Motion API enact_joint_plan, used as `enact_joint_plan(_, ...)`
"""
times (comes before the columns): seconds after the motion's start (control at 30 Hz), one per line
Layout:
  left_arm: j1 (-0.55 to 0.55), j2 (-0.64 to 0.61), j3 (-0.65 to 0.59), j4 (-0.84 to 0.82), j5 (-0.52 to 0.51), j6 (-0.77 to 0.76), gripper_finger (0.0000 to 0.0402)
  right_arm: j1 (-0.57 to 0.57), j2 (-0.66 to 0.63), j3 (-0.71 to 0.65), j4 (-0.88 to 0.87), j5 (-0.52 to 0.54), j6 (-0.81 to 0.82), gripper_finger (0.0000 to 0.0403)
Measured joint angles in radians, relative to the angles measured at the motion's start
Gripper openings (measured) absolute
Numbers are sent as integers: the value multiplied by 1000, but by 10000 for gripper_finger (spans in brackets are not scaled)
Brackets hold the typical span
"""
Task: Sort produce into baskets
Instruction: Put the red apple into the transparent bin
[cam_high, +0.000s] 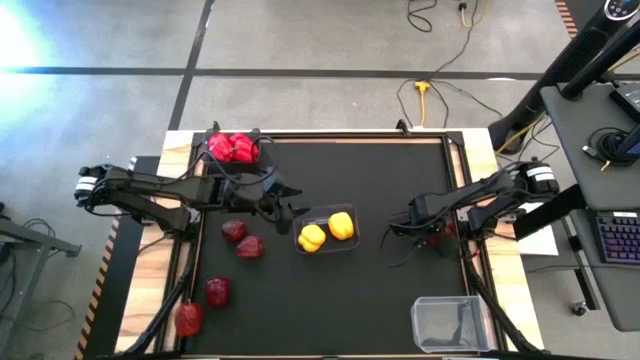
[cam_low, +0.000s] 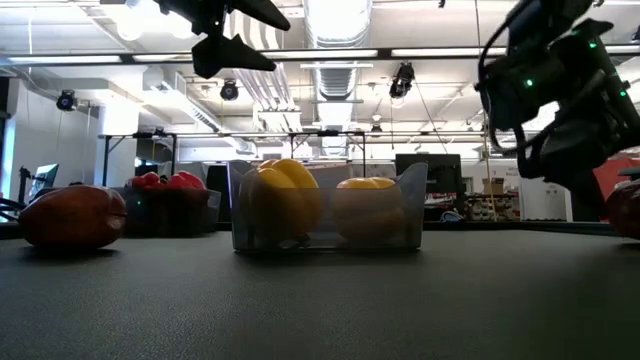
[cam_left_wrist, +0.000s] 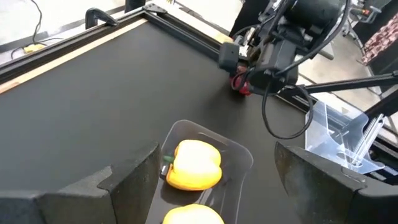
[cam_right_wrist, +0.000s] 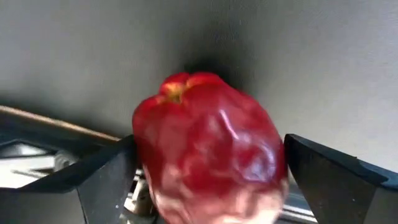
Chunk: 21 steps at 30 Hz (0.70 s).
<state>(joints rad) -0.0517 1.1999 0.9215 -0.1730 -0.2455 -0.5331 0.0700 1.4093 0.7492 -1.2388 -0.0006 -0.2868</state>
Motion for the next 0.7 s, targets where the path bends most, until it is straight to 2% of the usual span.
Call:
enact_joint_plan(0.23, 0, -4, 0, 19, -2, -3, 295, 0, 1, -46, 30, 34, 5, 377)
enact_joint_plan(0.43, 0, -18, 0, 51, -2, -5, 295, 0, 2, -17, 32, 80, 33, 323)
enact_joint_plan(0.57, 0, -38, 0, 78, -3, -8, 295, 0, 2, 65, 8, 80, 81, 322)
enact_joint_plan(0.7, 0, -48, 0, 86, -7, -9, 295, 19, 2, 225, -23, 75, 274, 322)
